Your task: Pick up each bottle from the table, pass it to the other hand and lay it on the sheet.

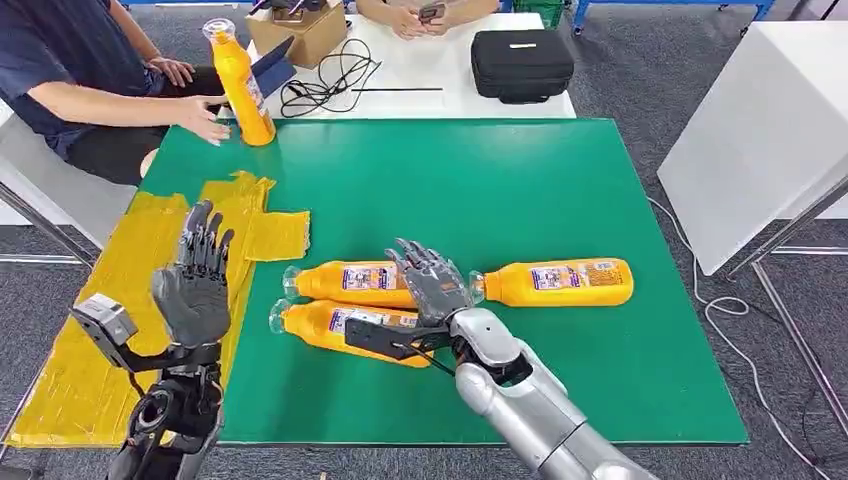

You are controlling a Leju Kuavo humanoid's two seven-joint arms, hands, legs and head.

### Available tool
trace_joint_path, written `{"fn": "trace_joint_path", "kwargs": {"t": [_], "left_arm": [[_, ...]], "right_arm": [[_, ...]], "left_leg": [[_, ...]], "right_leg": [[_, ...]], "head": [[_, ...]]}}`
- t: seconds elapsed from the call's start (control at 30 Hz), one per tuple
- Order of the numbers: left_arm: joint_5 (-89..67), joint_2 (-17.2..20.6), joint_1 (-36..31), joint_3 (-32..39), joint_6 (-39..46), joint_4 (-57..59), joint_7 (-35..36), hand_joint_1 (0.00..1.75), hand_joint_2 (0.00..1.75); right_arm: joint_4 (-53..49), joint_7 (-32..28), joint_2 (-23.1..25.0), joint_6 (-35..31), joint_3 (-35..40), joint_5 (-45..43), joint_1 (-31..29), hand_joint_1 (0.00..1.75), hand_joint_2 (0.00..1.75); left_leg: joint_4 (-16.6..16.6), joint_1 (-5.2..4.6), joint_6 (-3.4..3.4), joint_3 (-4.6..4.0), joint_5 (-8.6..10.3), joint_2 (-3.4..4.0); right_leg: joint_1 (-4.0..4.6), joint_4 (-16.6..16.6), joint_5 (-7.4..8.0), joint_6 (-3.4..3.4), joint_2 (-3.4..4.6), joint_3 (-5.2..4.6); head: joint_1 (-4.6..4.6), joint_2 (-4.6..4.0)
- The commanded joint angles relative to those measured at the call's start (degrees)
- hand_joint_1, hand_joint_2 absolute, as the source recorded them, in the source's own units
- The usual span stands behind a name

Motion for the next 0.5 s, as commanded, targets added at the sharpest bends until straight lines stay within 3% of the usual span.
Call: {"fn": "trace_joint_path", "kwargs": {"t": [0.03, 0.27, 0.43, 0.5], "left_arm": [[0.8, 0.7, -5.2, -3.3, 0.0, 6.4, 0.5, 0.0, 0.0], [0.6, 0.2, -1.1, -1.9, 1.0, 2.4, 0.8, 0.0, 0.0], [-0.3, 0.6, 1.7, -1.0, 1.8, 0.8, -0.2, 0.0, 0.0], [-0.3, 0.5, 2.0, -0.9, 1.8, 0.5, -0.3, 0.0, 0.0]], "right_arm": [[7.7, 0.5, 0.4, 0.8, 0.2, 0.2, -1.0, 0.0, 1.75], [2.2, -2.8, 0.0, 0.9, 3.0, -3.1, 3.2, 0.0, 1.75], [-18.8, -9.1, -3.8, -7.9, 0.0, -7.7, 11.6, 0.0, 1.75], [-23.0, -9.8, -4.7, -8.3, -0.9, -8.2, 13.7, 0.0, 1.75]], "left_leg": [[0.0, 0.0, -0.02, 0.08, 0.0, -0.12], [-0.1, 0.02, -0.03, 0.18, -0.08, 0.1], [0.0, 0.01, -0.01, -0.02, -0.05, -0.01], [0.0, 0.03, -0.01, 0.01, -0.1, 0.0]], "right_leg": [[0.0, -0.1, -0.04, 0.05, -0.17, 0.12], [0.02, -0.1, -0.05, 0.08, 0.05, 0.18], [0.01, 0.0, -0.06, 0.06, -0.03, 0.01], [0.03, -0.1, -0.1, 0.08, -0.06, 0.06]], "head": [[0.02, 0.0], [0.0, 0.0], [0.02, 0.0], [0.02, 0.0]]}}
